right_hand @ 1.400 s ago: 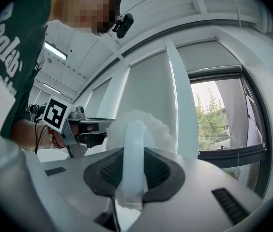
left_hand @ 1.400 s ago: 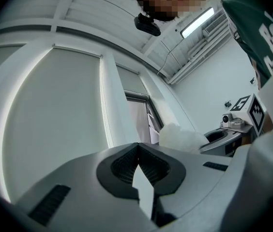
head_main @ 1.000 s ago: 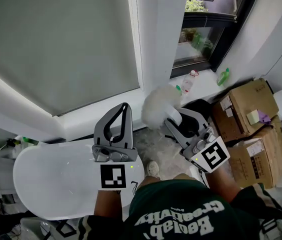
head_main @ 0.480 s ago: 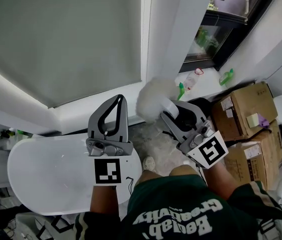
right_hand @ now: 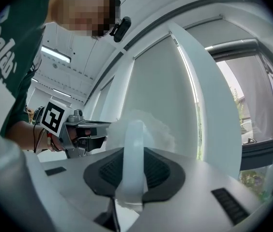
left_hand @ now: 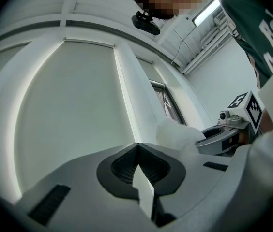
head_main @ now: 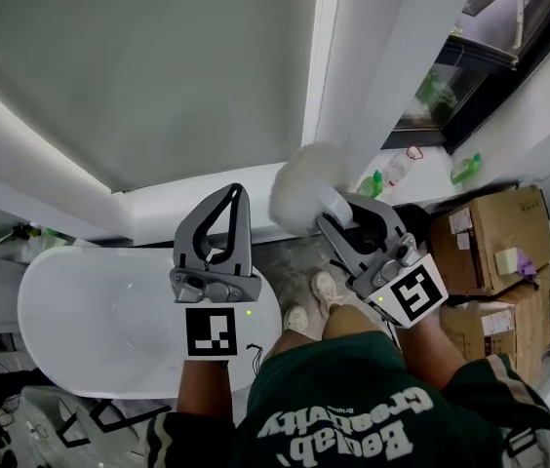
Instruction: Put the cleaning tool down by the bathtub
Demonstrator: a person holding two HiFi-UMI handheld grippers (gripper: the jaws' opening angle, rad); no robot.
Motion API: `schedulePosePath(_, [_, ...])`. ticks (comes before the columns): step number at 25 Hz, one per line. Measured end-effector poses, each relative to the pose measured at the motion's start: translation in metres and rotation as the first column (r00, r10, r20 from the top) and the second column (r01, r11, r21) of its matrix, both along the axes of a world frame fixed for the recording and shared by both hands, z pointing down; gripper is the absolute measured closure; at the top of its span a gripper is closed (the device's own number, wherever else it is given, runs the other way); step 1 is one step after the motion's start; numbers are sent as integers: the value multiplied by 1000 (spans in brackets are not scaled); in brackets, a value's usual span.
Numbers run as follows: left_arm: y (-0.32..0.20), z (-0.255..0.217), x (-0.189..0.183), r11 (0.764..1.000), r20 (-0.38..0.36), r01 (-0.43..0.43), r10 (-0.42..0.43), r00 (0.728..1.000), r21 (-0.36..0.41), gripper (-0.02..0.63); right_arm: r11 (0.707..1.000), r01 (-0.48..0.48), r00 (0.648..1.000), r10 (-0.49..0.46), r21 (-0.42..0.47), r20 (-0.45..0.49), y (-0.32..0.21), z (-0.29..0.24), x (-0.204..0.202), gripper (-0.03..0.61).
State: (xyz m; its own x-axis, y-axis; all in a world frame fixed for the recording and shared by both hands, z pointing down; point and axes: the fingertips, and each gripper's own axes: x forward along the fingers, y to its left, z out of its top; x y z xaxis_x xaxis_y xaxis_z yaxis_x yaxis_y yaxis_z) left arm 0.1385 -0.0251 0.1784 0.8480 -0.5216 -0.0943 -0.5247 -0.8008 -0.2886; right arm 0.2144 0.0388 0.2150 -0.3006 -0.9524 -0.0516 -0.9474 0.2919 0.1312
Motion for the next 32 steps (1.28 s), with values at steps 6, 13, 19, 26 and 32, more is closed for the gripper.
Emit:
schedulePosePath(6, [-40,14,-7,990,4,136,-136,991,-33,611,991,134,991,-134,21,-2,-47,8,2,485])
schedulePosePath(13, [-77,17,-9,965,7,255,-255,967,-58,611,962,272,962,-272,4,14,-97,10,2,485])
schedulePosePath(19, [-90,18,-6,936,-4,348,-349,937,-57,611,924,382,924,-382,11,13,-122,13,5,485])
schedulePosePath(26, [-95,22,-5,900,10,433,-433,901,-50,611,877,481,876,-481,9,31,-138,19,3,485])
schedulePosePath(32, [-96,35,-6,858,63,513,-511,858,-29,611,828,560,827,-560,2,53,-144,33,0,485])
